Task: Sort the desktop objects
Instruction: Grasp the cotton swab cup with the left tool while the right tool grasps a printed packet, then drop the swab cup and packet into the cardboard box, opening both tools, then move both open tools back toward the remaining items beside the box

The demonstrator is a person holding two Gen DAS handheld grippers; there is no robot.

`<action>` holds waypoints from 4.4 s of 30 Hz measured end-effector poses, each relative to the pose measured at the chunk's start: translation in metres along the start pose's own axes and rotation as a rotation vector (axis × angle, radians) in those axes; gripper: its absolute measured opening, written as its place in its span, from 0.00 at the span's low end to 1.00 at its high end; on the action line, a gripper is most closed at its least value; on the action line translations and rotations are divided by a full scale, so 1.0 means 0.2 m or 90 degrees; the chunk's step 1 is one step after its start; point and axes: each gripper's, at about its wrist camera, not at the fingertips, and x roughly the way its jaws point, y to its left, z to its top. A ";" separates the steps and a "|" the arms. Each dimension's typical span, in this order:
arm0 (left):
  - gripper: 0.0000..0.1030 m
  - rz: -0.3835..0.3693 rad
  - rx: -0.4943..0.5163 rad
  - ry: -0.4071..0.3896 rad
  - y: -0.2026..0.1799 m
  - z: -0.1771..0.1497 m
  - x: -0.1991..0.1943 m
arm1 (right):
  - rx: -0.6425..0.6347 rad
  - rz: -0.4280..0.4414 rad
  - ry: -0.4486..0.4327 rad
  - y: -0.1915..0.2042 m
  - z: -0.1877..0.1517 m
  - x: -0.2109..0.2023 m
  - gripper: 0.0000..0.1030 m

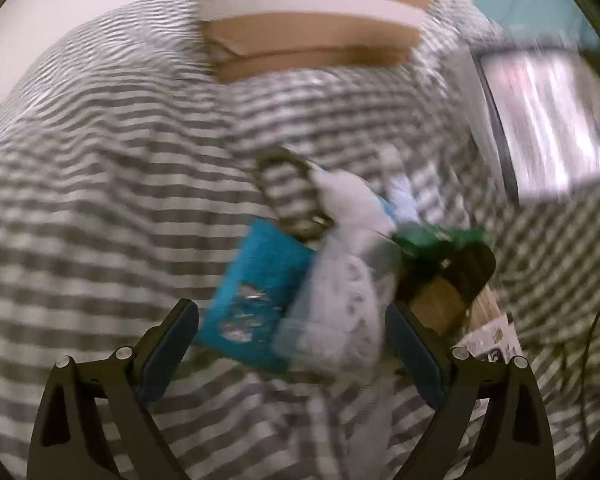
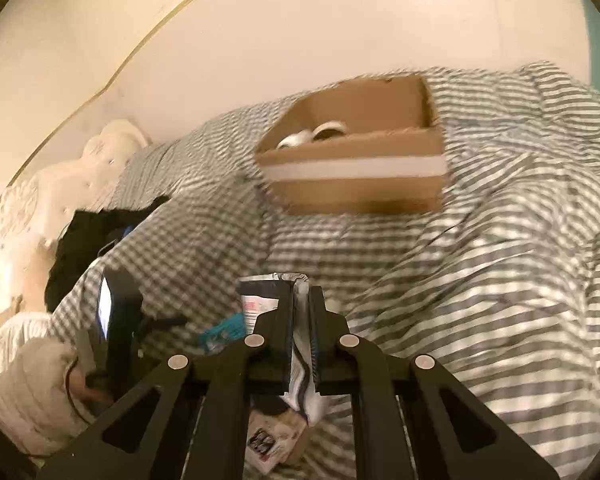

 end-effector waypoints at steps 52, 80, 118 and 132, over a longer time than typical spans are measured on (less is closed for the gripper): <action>0.64 -0.013 -0.027 -0.237 0.32 1.48 -0.11 | -0.011 -0.100 -0.061 -0.44 1.11 0.55 0.09; 0.84 0.024 -0.141 -0.191 0.35 0.55 -0.25 | 0.066 -0.164 0.006 -0.12 0.40 0.19 0.39; 0.91 -0.003 -0.048 -0.072 -0.02 0.06 -0.05 | 0.153 -0.200 0.087 -0.11 -0.05 0.24 0.54; 0.87 -0.084 -0.001 -0.006 -0.20 0.14 0.17 | 0.104 -0.223 0.146 -0.04 -0.10 0.37 0.54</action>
